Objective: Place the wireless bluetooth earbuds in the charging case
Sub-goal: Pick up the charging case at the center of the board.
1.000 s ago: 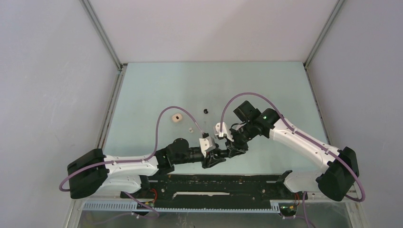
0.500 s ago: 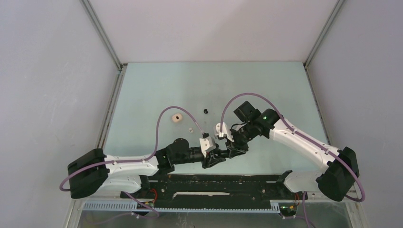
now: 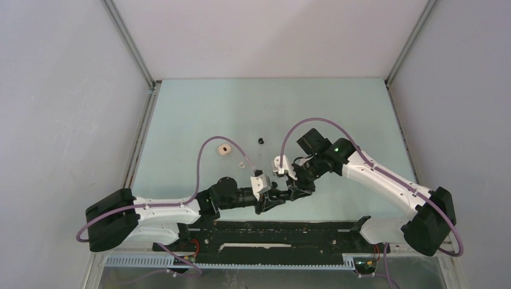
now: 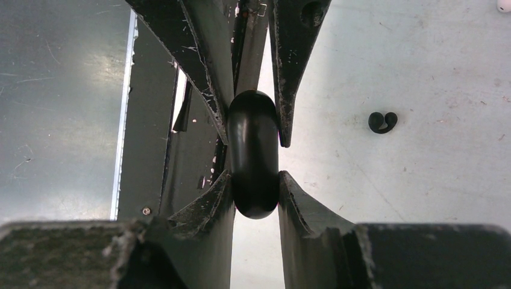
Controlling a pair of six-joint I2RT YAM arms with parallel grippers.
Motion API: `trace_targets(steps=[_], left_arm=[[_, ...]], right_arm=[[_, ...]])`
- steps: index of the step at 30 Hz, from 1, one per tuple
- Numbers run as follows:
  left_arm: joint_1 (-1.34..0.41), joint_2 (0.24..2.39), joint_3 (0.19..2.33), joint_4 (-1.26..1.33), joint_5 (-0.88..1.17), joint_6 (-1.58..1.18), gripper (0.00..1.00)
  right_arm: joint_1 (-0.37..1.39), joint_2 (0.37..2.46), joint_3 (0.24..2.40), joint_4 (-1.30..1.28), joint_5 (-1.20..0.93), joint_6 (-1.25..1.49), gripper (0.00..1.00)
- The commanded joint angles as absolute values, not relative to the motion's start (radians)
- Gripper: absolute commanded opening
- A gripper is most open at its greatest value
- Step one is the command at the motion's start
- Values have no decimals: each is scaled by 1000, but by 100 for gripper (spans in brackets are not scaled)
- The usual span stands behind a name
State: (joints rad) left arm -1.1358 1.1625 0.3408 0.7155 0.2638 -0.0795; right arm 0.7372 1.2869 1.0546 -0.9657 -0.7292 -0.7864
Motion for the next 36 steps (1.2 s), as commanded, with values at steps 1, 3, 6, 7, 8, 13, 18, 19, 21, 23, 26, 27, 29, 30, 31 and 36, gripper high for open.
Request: trace_targets(steps=[1, 3, 6, 7, 8, 13, 18, 19, 21, 23, 26, 27, 29, 30, 31, 36], left_arm=[[-1143, 1165, 347, 777, 273, -84, 29], [-1143, 1171, 348, 780, 272, -86, 28], [-1143, 1178, 345, 788, 255, -91, 39], [-1143, 1180, 344, 790, 251, -94, 40], [-1143, 1180, 344, 791, 248, -95, 40], [-1143, 1177, 341, 788, 241, -98, 39], [-1143, 1180, 341, 785, 236, -99, 40], [-1143, 1181, 341, 785, 235, -100, 40], [-1143, 1186, 341, 785, 231, -103, 40], [-1143, 1190, 338, 787, 231, -104, 40], [-1143, 1194, 337, 792, 236, -107, 39], [-1143, 1195, 337, 794, 238, -109, 38], [-1143, 1198, 337, 797, 239, -109, 36], [-1143, 1199, 337, 798, 239, -110, 35], [-1143, 1201, 339, 800, 241, -109, 34], [-1143, 1212, 340, 812, 251, -107, 21]], right_arm=[[727, 1264, 1055, -942, -725, -779, 21], [728, 1263, 1055, -942, -726, -779, 21], [725, 1261, 1055, -943, -728, -779, 21], [725, 1260, 1055, -943, -729, -779, 21], [723, 1258, 1055, -943, -729, -779, 21], [720, 1258, 1055, -946, -732, -781, 21], [720, 1258, 1055, -945, -732, -781, 22], [719, 1255, 1055, -945, -732, -781, 22], [719, 1255, 1055, -945, -732, -781, 22], [717, 1255, 1055, -947, -732, -781, 22], [715, 1255, 1055, -946, -734, -781, 22], [714, 1255, 1055, -946, -735, -781, 22], [715, 1257, 1055, -946, -735, -782, 22], [715, 1256, 1055, -946, -735, -782, 22], [715, 1257, 1055, -947, -735, -782, 22], [714, 1261, 1054, -948, -738, -782, 22]])
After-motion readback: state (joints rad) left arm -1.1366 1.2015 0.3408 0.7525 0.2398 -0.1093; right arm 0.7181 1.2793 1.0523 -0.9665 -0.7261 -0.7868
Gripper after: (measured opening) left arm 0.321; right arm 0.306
